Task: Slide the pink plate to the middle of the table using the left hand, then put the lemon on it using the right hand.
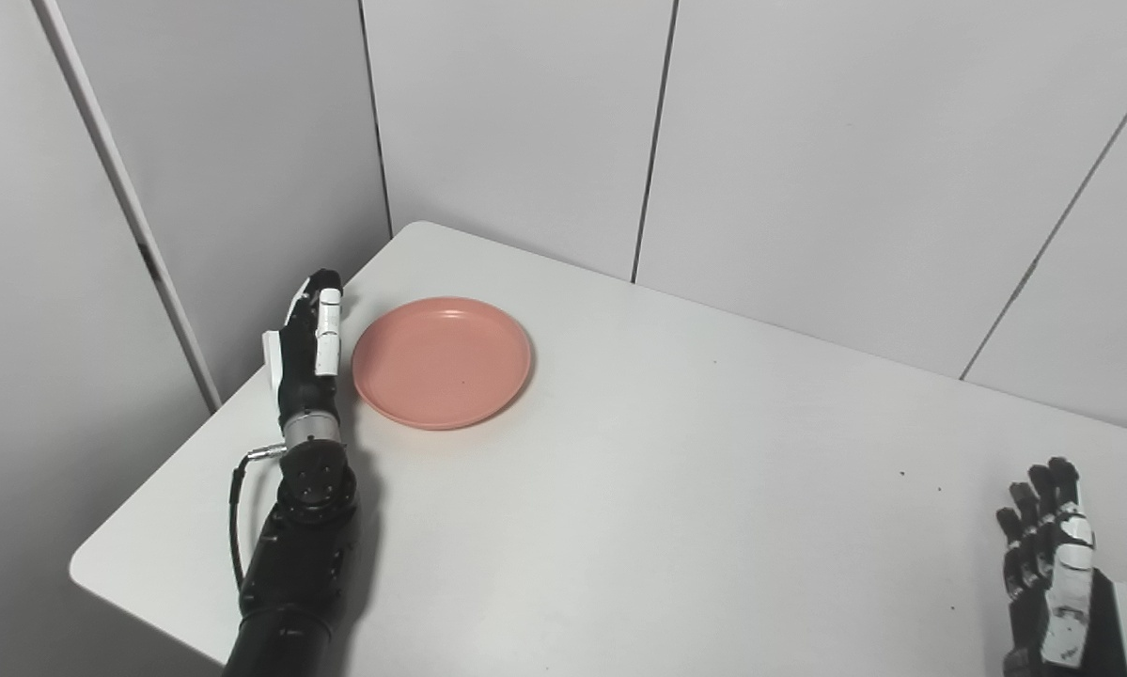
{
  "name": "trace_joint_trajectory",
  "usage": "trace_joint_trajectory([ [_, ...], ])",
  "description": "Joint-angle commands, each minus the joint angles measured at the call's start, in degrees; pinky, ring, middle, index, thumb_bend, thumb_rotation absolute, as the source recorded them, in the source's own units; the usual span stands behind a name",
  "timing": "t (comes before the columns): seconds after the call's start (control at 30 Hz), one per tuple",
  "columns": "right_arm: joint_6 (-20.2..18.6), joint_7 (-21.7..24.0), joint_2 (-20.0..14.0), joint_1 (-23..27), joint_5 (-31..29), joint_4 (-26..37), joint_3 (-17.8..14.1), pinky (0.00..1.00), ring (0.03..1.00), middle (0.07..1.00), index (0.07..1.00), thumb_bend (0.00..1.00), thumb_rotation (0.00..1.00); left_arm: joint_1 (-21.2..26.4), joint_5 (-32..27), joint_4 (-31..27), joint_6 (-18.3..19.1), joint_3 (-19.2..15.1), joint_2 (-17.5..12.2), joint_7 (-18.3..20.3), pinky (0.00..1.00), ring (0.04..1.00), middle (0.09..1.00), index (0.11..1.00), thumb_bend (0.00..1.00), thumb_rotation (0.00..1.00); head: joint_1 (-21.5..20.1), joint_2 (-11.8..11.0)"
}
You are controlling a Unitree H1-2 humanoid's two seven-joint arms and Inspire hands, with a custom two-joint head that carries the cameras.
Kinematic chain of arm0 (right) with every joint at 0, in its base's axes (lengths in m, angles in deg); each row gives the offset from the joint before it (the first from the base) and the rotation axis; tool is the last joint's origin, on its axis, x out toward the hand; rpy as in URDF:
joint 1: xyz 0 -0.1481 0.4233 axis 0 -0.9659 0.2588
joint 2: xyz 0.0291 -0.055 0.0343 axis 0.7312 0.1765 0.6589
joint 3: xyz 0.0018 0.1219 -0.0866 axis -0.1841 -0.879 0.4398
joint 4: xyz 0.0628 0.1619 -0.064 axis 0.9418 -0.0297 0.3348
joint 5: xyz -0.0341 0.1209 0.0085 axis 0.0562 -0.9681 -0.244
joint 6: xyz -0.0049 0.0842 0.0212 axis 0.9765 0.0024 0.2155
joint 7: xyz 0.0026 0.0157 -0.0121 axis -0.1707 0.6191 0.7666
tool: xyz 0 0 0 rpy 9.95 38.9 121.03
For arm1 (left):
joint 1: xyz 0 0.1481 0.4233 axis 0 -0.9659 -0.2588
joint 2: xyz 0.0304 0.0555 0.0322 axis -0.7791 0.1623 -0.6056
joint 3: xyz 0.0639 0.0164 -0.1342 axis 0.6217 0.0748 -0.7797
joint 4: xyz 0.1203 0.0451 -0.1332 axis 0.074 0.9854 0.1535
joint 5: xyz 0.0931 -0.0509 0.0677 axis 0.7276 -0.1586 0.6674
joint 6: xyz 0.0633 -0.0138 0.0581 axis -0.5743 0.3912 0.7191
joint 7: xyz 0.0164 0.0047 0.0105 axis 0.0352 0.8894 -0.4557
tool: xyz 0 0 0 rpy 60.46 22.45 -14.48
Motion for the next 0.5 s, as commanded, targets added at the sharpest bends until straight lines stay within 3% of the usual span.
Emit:
trace_joint_trajectory([
  [0.0, 0.53, 0.27, -0.06, 1.07, -0.48, 1.67, -0.46, 1.0, 1.0, 1.0, 1.0, 0.72, 0.99, 2.16, -0.97, -0.44, 0.11, 0.71, -0.45, 1.04, 0.88, 0.858, 0.84, 0.827, 0.77, 1.0, -0.08, 0.03],
  [0.13, -0.05, 0.06, 0.02, 1.08, -0.18, 2.14, -0.35, 1.0, 1.0, 1.0, 1.0, 0.71, 1.0, 1.95, -2.88, -1.42, 0.19, 1.5, -0.47, 3.32, 0.87, 0.851, 0.847, 0.839, 0.77, 1.0, -0.21, 0.13],
  [0.47, -0.61, -0.34, 0.61, 0.94, -0.28, 2.87, -0.45, 1.0, 1.0, 1.0, 1.0, 0.71, 0.99, 1.65, -4.08, -4.4, 6.05, 4.59, -0.6, 6.8, 0.87, 0.868, 0.854, 0.841, 0.76, 1.0, -0.3, 0.25],
])
